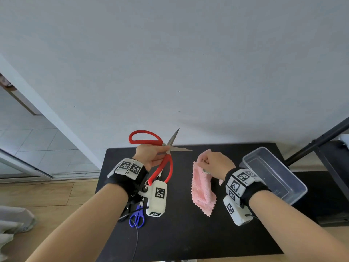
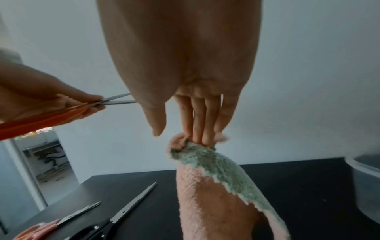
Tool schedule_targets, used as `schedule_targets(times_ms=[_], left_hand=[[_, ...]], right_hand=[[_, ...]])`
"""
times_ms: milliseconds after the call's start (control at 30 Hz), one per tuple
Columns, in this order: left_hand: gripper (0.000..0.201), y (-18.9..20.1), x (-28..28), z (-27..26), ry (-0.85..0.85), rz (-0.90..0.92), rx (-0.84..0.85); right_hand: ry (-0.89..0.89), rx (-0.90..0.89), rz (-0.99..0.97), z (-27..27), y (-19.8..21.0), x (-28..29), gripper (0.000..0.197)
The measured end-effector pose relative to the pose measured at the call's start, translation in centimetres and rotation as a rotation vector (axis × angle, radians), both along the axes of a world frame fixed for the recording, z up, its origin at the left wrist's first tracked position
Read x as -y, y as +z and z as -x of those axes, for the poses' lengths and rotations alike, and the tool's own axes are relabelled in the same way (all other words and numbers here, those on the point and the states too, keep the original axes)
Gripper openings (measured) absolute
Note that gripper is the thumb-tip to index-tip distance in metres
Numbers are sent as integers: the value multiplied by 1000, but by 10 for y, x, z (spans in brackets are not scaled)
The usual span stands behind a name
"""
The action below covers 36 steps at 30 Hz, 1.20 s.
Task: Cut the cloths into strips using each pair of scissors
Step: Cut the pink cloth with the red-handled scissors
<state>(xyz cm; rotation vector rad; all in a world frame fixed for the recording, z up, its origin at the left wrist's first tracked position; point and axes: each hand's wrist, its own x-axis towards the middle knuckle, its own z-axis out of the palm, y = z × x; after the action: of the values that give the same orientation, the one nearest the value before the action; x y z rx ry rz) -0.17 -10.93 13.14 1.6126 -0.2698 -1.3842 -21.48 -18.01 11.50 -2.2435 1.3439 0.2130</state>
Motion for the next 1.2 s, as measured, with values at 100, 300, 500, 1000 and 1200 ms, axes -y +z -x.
schedule_targets(times_ms=[100, 300, 500, 1000, 1200], left_hand=[[30, 3, 5, 3, 10, 15, -31], [31, 8, 14, 7, 10, 34, -60], [27, 7, 16, 7, 8, 48, -65], [32, 6, 13, 5, 270, 202, -175], [21, 8, 7, -15, 406, 205, -119]], right_hand=[[22, -85, 196, -10, -1, -4, 32], [-80, 22, 150, -17, 0, -8, 24], [-147, 358, -74, -20, 4, -13, 29], [-326, 686, -485, -30, 8, -25, 17], [-365, 708, -497, -24, 9, -24, 17]])
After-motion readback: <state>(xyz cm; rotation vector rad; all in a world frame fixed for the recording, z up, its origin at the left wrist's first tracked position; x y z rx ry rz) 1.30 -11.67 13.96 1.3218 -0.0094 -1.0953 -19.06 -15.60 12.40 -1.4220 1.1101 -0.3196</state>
